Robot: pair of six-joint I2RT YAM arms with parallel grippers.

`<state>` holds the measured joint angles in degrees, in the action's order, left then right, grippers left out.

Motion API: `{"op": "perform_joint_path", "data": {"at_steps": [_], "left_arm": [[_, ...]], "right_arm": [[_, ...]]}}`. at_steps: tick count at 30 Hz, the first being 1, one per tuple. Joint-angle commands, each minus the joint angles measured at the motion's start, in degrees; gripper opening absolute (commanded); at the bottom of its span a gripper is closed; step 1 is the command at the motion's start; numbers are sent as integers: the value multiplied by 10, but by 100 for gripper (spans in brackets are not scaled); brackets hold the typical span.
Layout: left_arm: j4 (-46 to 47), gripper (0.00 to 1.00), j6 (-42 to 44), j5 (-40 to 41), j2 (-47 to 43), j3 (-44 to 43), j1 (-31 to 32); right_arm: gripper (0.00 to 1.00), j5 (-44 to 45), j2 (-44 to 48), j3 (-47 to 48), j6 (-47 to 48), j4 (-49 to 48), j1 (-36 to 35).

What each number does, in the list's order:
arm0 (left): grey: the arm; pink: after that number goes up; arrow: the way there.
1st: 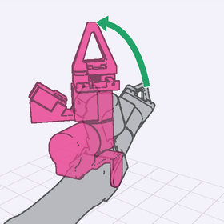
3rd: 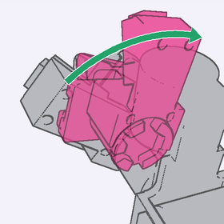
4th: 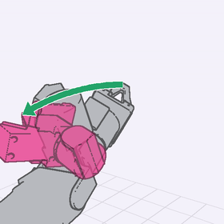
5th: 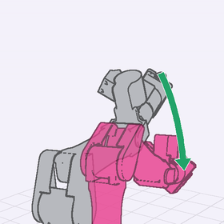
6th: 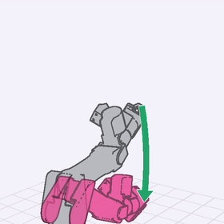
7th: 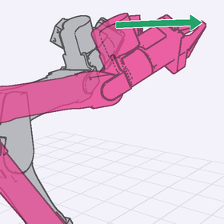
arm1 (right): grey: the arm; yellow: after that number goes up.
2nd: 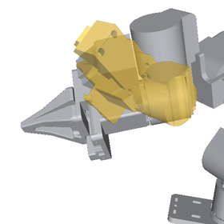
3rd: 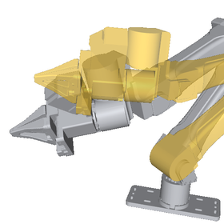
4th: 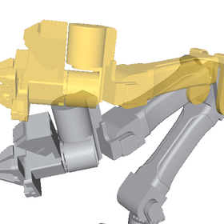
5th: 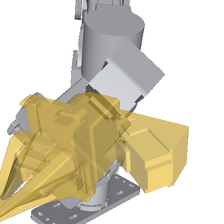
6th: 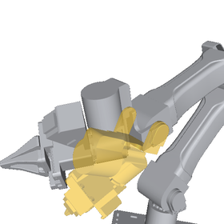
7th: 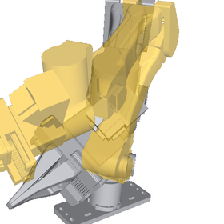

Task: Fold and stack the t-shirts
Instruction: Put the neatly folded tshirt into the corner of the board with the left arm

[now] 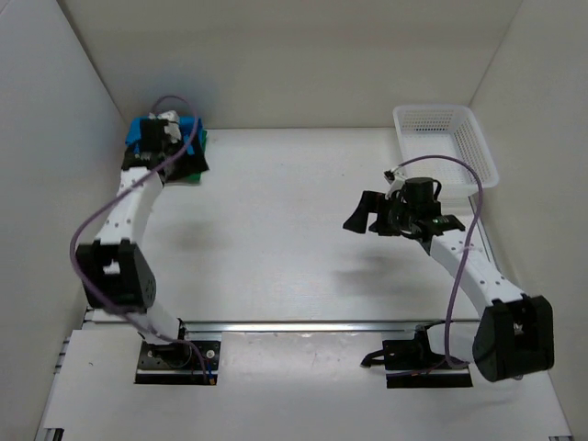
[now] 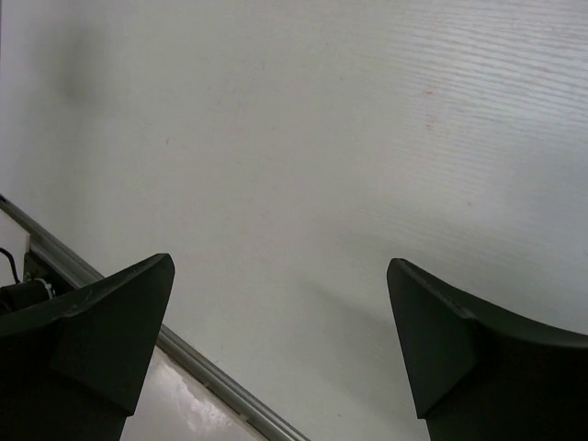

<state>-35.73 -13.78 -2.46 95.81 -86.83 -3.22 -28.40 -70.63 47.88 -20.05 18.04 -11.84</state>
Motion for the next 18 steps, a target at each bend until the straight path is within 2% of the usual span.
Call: {"op": "perform_joint_path", "data": {"at_steps": [1, 3, 6, 14, 18], "left_arm": [[15, 99, -10, -54, -157, 149, 45], [17, 98, -20, -83, -215, 219, 49], [17, 99, -20, -62, -306, 314, 64], [9, 99, -3, -17, -430, 405, 57], [-14, 98, -13, 18, -416, 398, 61]], "right_arm": [[99, 25, 73, -35, 14, 16, 3], [99, 36, 111, -48, 24, 25, 2], [99, 39, 136, -66, 36, 33, 9], [99, 36, 197, -117, 24, 22, 8], [99, 40, 215, -135, 9, 14, -4]]}}
